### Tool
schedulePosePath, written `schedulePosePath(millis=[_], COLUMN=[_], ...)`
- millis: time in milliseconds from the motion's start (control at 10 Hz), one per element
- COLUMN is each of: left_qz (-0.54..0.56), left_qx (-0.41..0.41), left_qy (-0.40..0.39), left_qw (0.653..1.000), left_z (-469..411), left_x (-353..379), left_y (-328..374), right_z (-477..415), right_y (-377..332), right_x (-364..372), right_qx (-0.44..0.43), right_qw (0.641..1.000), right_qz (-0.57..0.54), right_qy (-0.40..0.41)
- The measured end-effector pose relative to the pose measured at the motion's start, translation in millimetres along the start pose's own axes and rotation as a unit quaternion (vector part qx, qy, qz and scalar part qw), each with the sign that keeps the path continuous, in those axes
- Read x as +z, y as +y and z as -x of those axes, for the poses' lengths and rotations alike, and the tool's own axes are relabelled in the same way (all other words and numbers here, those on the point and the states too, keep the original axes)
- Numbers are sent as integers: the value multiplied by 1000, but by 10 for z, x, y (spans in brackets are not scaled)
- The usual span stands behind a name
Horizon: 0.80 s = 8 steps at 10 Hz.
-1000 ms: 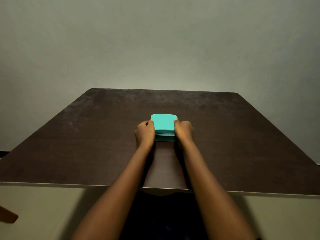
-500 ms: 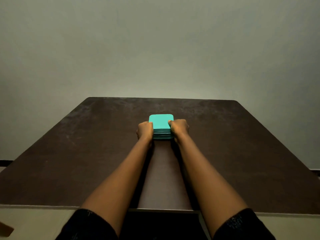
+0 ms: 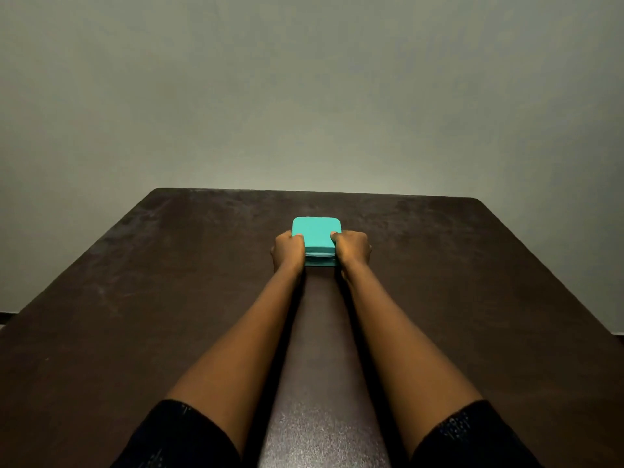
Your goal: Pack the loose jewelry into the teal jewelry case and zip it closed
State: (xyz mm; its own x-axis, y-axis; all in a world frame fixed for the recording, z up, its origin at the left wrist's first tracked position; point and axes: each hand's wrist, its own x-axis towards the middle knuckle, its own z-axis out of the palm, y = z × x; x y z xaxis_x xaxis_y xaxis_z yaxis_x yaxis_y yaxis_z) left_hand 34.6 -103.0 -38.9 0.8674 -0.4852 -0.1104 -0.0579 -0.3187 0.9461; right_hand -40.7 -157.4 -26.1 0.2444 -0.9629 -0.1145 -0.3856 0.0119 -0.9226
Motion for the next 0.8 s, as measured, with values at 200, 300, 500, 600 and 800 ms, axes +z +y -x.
schedulePosePath(millis=[200, 300, 500, 600, 800], left_qz=[2, 5, 70, 36, -104], left_qx=[20, 22, 14, 38, 128], left_qy=[14, -7, -20, -12, 4], left_qw=[1000, 1000, 997, 999, 986], left_z=[-31, -61, -70, 17, 120], left_x=[59, 35, -81, -226, -406], left_y=[-106, -122, -185, -133, 102], right_z=[-27, 2, 164, 279, 224], right_y=[93, 102, 152, 168, 93], right_x=[52, 69, -3, -74, -9], right_qx=[-8, -29, -59, -74, -204], right_qw=[999, 999, 997, 994, 966], right_qz=[-28, -13, 17, 41, 153], right_qy=[27, 16, 52, 76, 40])
